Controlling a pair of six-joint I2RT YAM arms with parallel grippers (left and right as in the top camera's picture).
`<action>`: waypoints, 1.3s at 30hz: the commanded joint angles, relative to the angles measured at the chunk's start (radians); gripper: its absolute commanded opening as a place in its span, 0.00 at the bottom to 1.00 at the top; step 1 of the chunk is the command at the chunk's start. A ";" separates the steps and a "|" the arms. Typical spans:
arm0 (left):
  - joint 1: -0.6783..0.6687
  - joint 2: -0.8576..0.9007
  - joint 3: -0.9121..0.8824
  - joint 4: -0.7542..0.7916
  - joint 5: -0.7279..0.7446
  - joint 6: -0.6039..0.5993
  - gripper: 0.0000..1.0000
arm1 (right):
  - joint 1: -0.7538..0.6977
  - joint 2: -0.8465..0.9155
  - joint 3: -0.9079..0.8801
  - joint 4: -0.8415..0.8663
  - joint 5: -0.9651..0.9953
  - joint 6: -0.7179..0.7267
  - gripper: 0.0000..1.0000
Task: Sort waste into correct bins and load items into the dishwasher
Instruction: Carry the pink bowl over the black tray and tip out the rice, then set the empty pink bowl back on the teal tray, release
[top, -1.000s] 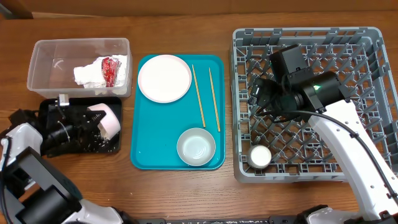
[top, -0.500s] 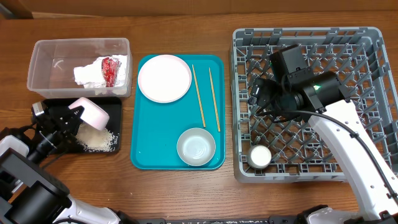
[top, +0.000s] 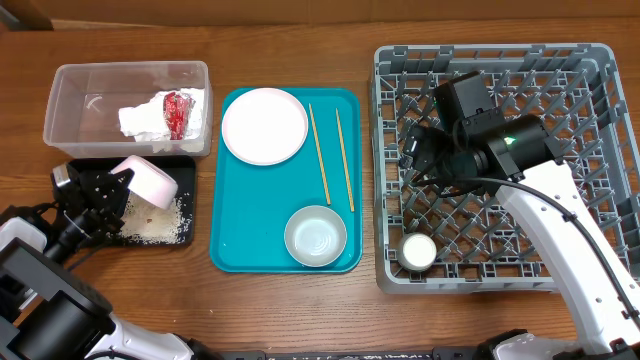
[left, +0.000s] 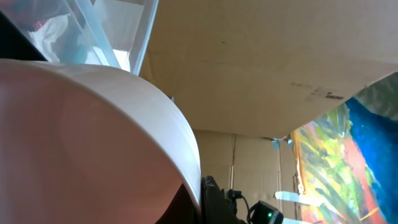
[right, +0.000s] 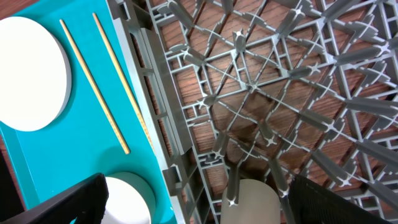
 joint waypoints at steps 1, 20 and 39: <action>0.005 0.006 -0.003 0.010 0.033 -0.021 0.04 | -0.002 -0.009 0.016 0.010 0.002 -0.007 0.95; -0.329 -0.328 0.271 -0.229 -0.507 0.096 0.04 | -0.002 -0.009 0.016 0.054 -0.005 -0.034 0.95; -1.162 -0.198 0.277 -0.229 -1.448 -0.251 0.04 | 0.012 -0.002 0.016 0.110 -0.035 -0.079 0.96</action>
